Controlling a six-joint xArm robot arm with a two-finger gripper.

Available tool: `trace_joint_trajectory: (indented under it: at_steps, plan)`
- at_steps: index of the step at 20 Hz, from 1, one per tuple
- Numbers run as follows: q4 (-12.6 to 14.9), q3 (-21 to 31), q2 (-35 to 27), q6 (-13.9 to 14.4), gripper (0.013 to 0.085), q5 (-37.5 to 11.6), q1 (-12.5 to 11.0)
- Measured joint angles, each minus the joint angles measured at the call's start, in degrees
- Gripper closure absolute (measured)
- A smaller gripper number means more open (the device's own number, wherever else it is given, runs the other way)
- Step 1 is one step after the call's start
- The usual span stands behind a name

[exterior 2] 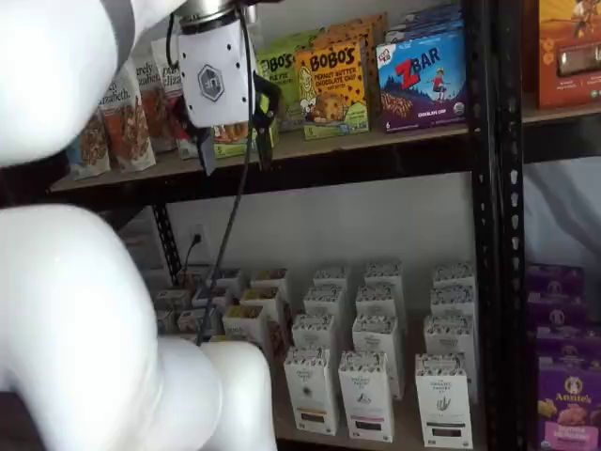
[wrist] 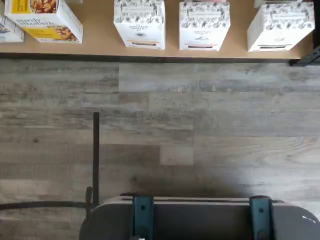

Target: Pick up the white box with a yellow strip in the middle, on the bottom shelf, the fourth box from the left

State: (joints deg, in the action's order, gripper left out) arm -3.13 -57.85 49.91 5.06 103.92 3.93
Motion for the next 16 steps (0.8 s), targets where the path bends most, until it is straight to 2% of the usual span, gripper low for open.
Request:
trace_joint_trajectory:
  at_steps: [10, 16]
  plan:
    - [2.8, 13.3, -0.1, 5.6, 0.013, -13.4, 6.3]
    - [2.3, 20.9, -1.5, 8.3, 0.013, -22.4, 8.9]
